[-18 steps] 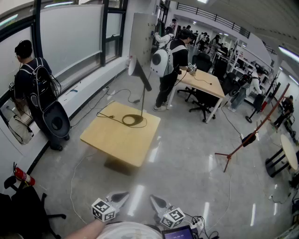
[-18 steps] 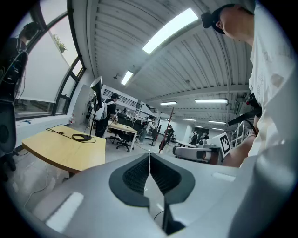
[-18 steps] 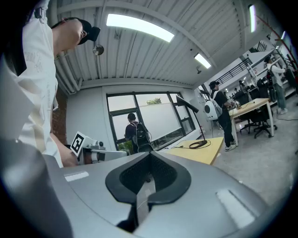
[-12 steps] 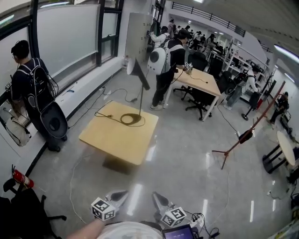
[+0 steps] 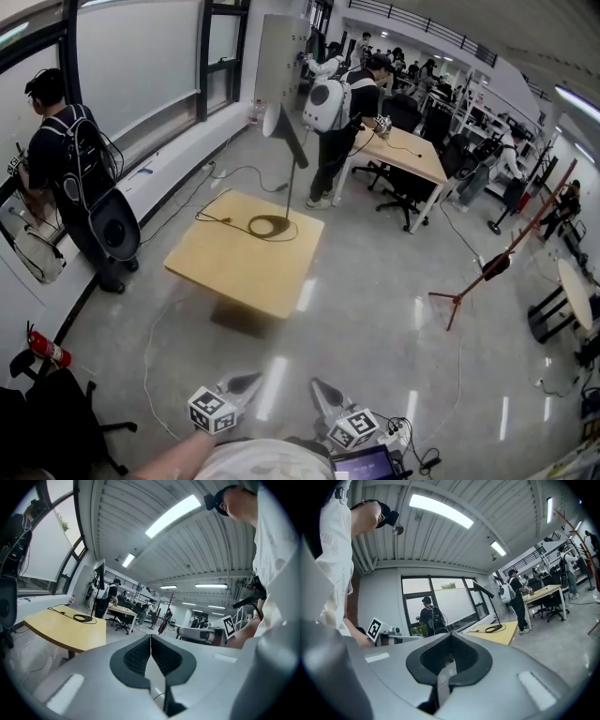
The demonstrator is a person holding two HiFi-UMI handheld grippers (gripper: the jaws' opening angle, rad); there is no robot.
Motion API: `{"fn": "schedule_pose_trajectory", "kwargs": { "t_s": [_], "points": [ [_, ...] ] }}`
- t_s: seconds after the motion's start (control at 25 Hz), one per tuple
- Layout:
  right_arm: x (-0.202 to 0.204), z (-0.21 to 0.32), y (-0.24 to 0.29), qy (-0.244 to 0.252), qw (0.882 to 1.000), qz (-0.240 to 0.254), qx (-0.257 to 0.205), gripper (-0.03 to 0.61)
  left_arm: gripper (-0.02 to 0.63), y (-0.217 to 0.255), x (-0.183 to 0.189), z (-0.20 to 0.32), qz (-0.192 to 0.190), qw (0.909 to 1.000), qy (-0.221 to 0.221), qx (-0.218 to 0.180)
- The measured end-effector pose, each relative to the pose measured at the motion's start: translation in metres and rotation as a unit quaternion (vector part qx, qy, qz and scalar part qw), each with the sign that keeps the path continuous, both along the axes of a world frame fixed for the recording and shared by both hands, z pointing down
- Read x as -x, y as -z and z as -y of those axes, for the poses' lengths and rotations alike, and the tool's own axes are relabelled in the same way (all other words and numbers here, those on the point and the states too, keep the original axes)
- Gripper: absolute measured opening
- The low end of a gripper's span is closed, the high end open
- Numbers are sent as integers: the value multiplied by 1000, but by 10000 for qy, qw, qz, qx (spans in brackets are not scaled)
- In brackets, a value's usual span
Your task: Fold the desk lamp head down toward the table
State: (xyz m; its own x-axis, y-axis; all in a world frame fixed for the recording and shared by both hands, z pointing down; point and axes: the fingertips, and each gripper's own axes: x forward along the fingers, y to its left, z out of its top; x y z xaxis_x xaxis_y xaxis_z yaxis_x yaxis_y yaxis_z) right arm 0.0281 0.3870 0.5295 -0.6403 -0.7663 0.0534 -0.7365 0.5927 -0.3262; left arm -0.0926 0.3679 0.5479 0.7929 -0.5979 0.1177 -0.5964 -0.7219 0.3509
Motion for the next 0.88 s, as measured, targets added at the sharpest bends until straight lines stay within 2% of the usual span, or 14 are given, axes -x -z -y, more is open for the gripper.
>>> {"fn": "schedule_pose_trajectory", "kwargs": {
  "t_s": [0.52, 0.88],
  "points": [
    [14, 15, 4, 369, 9993, -105, 33, 11, 5, -3, 11, 6, 7, 9994, 319, 154],
    [-9, 39, 6, 436, 9990, -120, 34, 11, 5, 4, -14, 26, -15, 9993, 366, 109]
  ]
}}
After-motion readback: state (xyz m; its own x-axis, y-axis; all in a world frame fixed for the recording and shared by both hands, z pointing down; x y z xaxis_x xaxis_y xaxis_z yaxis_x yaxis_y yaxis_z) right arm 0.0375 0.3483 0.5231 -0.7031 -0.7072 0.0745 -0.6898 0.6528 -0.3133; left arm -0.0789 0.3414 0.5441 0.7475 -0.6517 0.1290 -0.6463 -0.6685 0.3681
